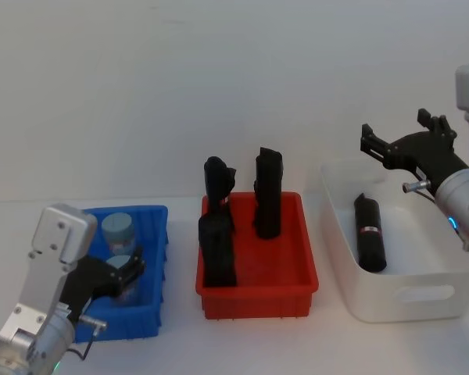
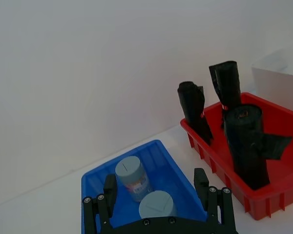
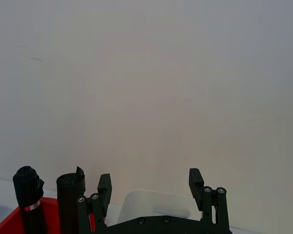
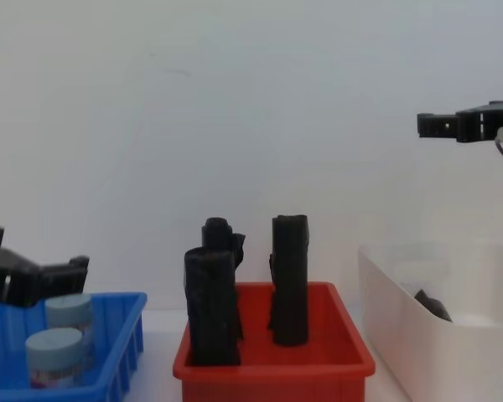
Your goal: Pick the cotton swabs from the blue box and place them into the white box.
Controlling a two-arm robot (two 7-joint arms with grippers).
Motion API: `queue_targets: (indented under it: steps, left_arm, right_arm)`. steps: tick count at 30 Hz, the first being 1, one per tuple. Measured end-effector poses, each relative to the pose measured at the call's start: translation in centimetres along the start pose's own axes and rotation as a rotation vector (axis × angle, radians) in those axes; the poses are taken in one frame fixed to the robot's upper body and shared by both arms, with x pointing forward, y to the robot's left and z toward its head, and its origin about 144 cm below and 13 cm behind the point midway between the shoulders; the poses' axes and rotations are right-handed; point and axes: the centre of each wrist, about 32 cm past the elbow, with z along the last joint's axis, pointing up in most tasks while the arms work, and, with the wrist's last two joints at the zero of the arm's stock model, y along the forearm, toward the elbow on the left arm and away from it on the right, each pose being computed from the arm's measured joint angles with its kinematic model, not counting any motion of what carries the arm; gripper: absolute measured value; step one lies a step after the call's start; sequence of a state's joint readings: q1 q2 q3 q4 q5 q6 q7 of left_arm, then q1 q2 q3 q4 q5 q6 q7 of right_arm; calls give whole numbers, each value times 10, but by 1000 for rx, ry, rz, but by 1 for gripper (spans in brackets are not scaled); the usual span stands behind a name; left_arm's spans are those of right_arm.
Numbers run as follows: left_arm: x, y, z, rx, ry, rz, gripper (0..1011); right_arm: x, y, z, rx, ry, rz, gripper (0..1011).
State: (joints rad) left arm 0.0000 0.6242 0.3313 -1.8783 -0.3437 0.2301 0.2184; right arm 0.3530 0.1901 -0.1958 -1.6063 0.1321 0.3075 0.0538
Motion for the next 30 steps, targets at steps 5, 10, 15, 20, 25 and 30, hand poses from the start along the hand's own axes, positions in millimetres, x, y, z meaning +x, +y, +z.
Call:
queue_targets:
  steps: [5, 10, 15, 20, 25, 30]
  left_arm:
    - [5, 1, -8, 31, 19, -23, 1000]
    - [10, -1, -14, 53, 32, -47, 1000]
    - [14, -5, -20, 69, 41, -70, 1000]
    - [17, -8, -24, 88, 45, -87, 1000]
    - [19, -11, -29, 103, 50, -95, 1000]
    - [19, -14, -34, 114, 48, -94, 1000]
  right_arm:
    - [0, 0, 0, 0, 0, 0, 1001]
    - [0, 0, 0, 0, 0, 0, 1001]
    - [0, 0, 0, 0, 0, 0, 1001]
    - [0, 0, 0, 0, 0, 0, 1001]
    - [0, 0, 0, 0, 0, 0, 1001]
    - [0, 0, 0, 0, 0, 0, 1001]
